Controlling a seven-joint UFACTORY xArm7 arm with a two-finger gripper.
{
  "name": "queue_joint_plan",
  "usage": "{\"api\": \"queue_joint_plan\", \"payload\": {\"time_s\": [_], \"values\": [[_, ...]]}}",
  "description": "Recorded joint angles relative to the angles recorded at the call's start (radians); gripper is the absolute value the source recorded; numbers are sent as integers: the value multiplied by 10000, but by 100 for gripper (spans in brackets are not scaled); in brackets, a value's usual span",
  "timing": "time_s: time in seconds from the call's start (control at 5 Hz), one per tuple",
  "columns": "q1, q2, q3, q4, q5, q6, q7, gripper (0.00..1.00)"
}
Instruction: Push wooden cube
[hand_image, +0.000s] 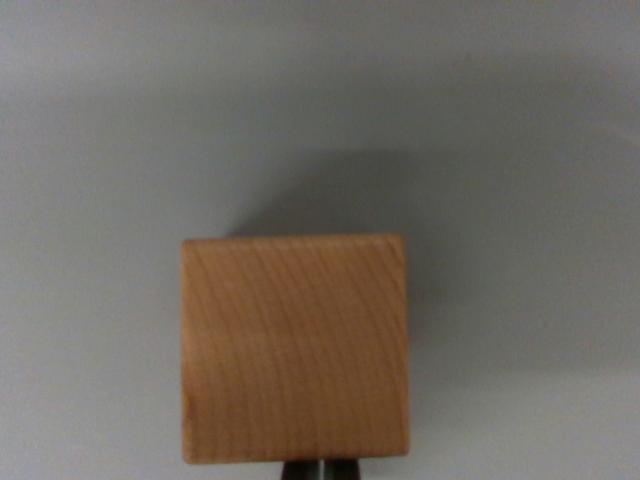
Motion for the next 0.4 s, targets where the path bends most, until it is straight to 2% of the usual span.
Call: {"api": "queue_joint_plan", "payload": {"time_s": [0.2, 0.4], "values": [[2, 174, 18, 279, 13, 106, 20, 100], [2, 174, 18, 279, 13, 106, 20, 100]]}}
